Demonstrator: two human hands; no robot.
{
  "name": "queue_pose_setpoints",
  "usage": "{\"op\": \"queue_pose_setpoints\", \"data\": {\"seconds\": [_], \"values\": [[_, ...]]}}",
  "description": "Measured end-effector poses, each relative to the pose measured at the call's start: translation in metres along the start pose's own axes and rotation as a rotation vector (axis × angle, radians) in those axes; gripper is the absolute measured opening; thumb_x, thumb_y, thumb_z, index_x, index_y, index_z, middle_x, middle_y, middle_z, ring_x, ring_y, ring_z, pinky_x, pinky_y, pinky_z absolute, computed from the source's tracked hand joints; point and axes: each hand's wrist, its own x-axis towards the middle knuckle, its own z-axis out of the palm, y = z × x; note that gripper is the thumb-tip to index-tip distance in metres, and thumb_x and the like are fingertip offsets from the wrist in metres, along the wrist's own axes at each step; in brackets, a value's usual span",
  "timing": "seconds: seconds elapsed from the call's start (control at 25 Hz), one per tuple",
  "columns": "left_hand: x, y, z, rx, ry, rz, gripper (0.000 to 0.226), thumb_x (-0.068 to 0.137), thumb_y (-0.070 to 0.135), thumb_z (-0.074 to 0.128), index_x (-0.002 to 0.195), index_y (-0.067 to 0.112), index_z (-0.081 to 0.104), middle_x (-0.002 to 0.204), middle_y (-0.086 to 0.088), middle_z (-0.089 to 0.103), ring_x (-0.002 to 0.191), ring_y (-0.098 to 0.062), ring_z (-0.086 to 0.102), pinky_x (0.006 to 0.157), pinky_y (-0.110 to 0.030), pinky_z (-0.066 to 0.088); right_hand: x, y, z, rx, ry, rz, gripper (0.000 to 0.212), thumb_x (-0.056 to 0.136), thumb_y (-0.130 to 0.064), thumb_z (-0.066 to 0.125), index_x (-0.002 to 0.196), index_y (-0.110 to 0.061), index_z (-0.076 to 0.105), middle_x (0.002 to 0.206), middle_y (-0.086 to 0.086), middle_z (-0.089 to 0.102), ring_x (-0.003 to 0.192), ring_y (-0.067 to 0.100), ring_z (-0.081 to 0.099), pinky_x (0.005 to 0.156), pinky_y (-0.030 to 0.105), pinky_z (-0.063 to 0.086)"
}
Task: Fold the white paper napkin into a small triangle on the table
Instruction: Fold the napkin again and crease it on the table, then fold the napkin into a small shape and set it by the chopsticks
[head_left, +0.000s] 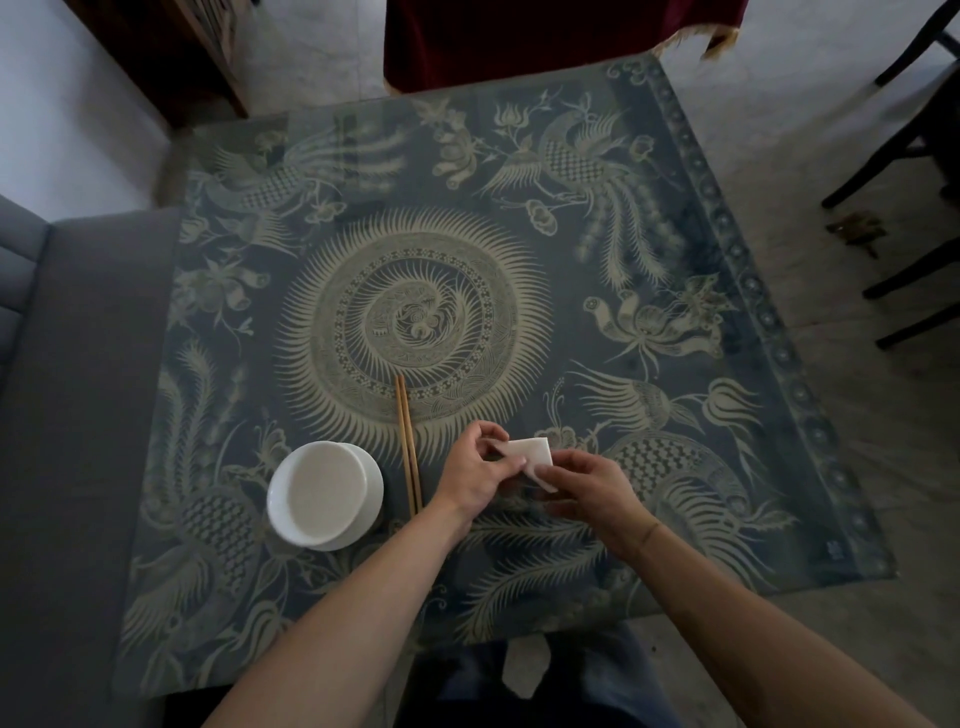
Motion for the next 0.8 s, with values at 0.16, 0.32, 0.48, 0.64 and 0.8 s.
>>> {"op": "queue_pose_setpoints", "data": {"seconds": [0.16, 0.32, 0.48, 0.64, 0.8], "values": [[0.001, 0.004, -0.004, 0.027, -0.059, 0.0, 0.03, 0.082, 0.0, 0.073, 0.107, 0.011, 0.061, 0.095, -0.014, 0.066, 0.085, -0.024, 0.064, 0.08, -0.043, 0.056, -0.001, -0.002, -0.002, -0.115, 0.039, -0.045, 0.009, 0.082, -0.018, 0.076, 0.088, -0.01, 0.075, 0.078, 0.008, 0.075, 0.066, 0.019, 0.07, 0.054, 0.026, 0.055], [0.004, 0.006, -0.01, 0.267, -0.184, 0.115, 0.013, 0.086, 0.016, 0.074, 0.098, 0.009, 0.074, 0.092, -0.008, 0.073, 0.083, -0.016, 0.066, 0.077, -0.028, 0.053, -0.003, -0.005, -0.006, -0.28, 0.008, -0.104, 0.004, 0.079, -0.014, 0.079, 0.078, -0.016, 0.076, 0.071, 0.002, 0.074, 0.063, 0.014, 0.068, 0.057, 0.025, 0.055], [0.003, 0.006, -0.01, 0.384, -0.226, 0.17, 0.011, 0.087, 0.018, 0.073, 0.096, 0.011, 0.075, 0.091, -0.004, 0.074, 0.086, -0.016, 0.066, 0.079, -0.027, 0.052, -0.007, -0.009, -0.007, -0.404, -0.037, -0.095, 0.008, 0.077, -0.014, 0.079, 0.083, -0.014, 0.075, 0.071, 0.003, 0.071, 0.062, 0.012, 0.063, 0.061, 0.026, 0.055], [0.0, 0.002, -0.006, 0.37, -0.256, 0.175, 0.008, 0.089, 0.018, 0.072, 0.095, 0.013, 0.072, 0.085, -0.002, 0.069, 0.077, -0.01, 0.063, 0.072, -0.022, 0.051, -0.012, -0.014, -0.004, -0.404, -0.102, -0.109, 0.01, 0.083, -0.023, 0.075, 0.09, -0.016, 0.076, 0.07, -0.001, 0.07, 0.06, 0.008, 0.06, 0.055, 0.02, 0.049], [-0.003, -0.004, -0.013, 0.21, -0.234, 0.072, 0.004, 0.091, 0.014, 0.068, 0.095, 0.015, 0.067, 0.072, 0.001, 0.066, 0.057, -0.008, 0.06, 0.053, -0.019, 0.047, -0.011, -0.013, -0.008, -0.275, 0.026, -0.102, 0.004, 0.085, -0.015, 0.073, 0.083, -0.013, 0.076, 0.067, 0.003, 0.069, 0.059, 0.013, 0.062, 0.051, 0.022, 0.05]]}}
